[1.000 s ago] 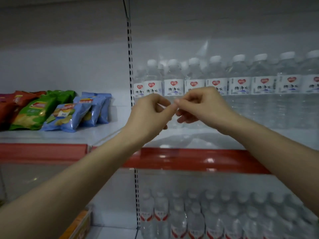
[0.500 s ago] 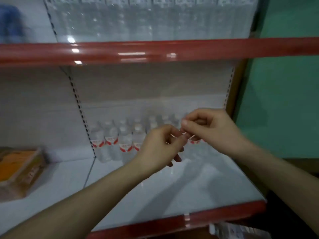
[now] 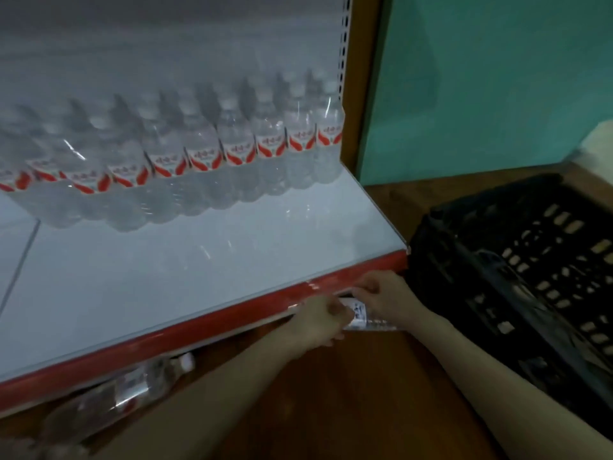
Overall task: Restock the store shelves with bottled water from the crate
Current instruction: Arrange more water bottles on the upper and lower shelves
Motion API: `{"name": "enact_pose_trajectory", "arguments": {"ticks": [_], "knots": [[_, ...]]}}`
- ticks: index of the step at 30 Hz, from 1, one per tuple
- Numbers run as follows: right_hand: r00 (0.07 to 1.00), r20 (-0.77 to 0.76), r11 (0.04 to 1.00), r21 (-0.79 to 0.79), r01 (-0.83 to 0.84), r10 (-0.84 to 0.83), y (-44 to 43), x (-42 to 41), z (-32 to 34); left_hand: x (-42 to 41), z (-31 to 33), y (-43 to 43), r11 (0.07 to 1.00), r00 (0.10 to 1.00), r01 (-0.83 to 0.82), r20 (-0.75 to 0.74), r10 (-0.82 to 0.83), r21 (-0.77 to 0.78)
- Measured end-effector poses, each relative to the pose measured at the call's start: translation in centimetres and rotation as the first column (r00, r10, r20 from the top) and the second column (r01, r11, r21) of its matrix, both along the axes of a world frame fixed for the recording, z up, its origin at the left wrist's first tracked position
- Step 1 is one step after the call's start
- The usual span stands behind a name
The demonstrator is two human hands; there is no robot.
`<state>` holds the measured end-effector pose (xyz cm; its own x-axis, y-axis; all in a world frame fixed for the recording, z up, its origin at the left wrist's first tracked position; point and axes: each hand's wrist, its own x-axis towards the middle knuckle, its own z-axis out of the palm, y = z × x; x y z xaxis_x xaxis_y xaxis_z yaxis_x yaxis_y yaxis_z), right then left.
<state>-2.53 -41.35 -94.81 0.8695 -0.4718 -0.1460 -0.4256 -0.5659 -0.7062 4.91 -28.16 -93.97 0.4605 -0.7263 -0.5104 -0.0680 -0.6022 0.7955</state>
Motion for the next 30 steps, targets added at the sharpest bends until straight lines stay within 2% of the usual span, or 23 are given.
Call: {"name": "enact_pose_trajectory", "arguments": {"ticks": [2, 5, 9, 13, 16, 18, 21, 23, 24, 26, 28, 30], "knots": [[0.992, -0.122, 1.000, -0.027, 0.012, -0.015, -1.2, -0.3, -2.7, -1.1, -3.0, -1.0, 0.995, 0.985, -0.102, -0.135, 0.104, 0.021], [0.960, -0.273, 0.997, -0.064, 0.040, -0.056, -2.7, -0.4, -6.2, -2.2, -6.5, -2.0, 0.963, 0.913, -0.265, -0.309, 0.267, 0.050], [0.935, -0.343, 0.989, -0.145, 0.037, -0.085, -4.0, 0.1, -9.1, -2.5, -9.5, -2.8, 0.937, 0.845, -0.339, -0.410, 0.343, 0.085], [0.906, -0.422, 0.984, -0.173, -0.052, -0.026, -5.0, 1.0, -11.1, -2.1, -11.7, -3.2, 0.925, 0.803, -0.348, -0.462, 0.377, 0.150], [0.862, -0.499, 0.948, -0.219, -0.230, 0.094, -5.5, 1.9, -11.4, -2.1, -12.9, -3.3, 0.900, 0.730, -0.398, -0.533, 0.428, 0.176], [0.805, -0.561, 0.923, -0.176, -0.342, 0.192, -5.4, 2.6, -11.1, -2.3, -13.6, -3.2, 0.886, 0.678, -0.418, -0.581, 0.450, 0.200], [0.694, -0.642, 0.895, -0.027, -0.446, 0.326, -4.8, 2.7, -11.4, -3.3, -14.6, -2.7, 0.855, 0.615, -0.453, -0.606, 0.504, 0.252], [0.703, -0.586, 0.910, 0.173, -0.376, 0.402, -4.5, 1.9, -11.8, -3.8, -15.2, -2.3, 0.822, 0.558, -0.499, -0.623, 0.548, 0.275], [0.737, -0.535, 0.910, 0.261, -0.321, 0.413, -4.5, 1.5, -11.8, -3.9, -15.3, -2.2, 0.808, 0.532, -0.517, -0.633, 0.562, 0.282], [0.770, -0.484, 0.894, 0.372, -0.249, 0.416, -4.6, 0.6, -11.7, -4.0, -15.4, -2.1, 0.794, 0.504, -0.539, -0.647, 0.572, 0.281], [0.764, -0.486, 0.883, 0.408, -0.231, 0.424, -4.3, 0.1, -11.7, -4.1, -15.4, -2.2, 0.792, 0.502, -0.548, -0.651, 0.569, 0.270], [0.766, -0.508, 0.911, 0.326, -0.253, 0.394, -3.9, -0.2, -12.4, -4.2, -15.3, -2.2, 0.781, 0.491, -0.565, -0.652, 0.577, 0.266]]}}
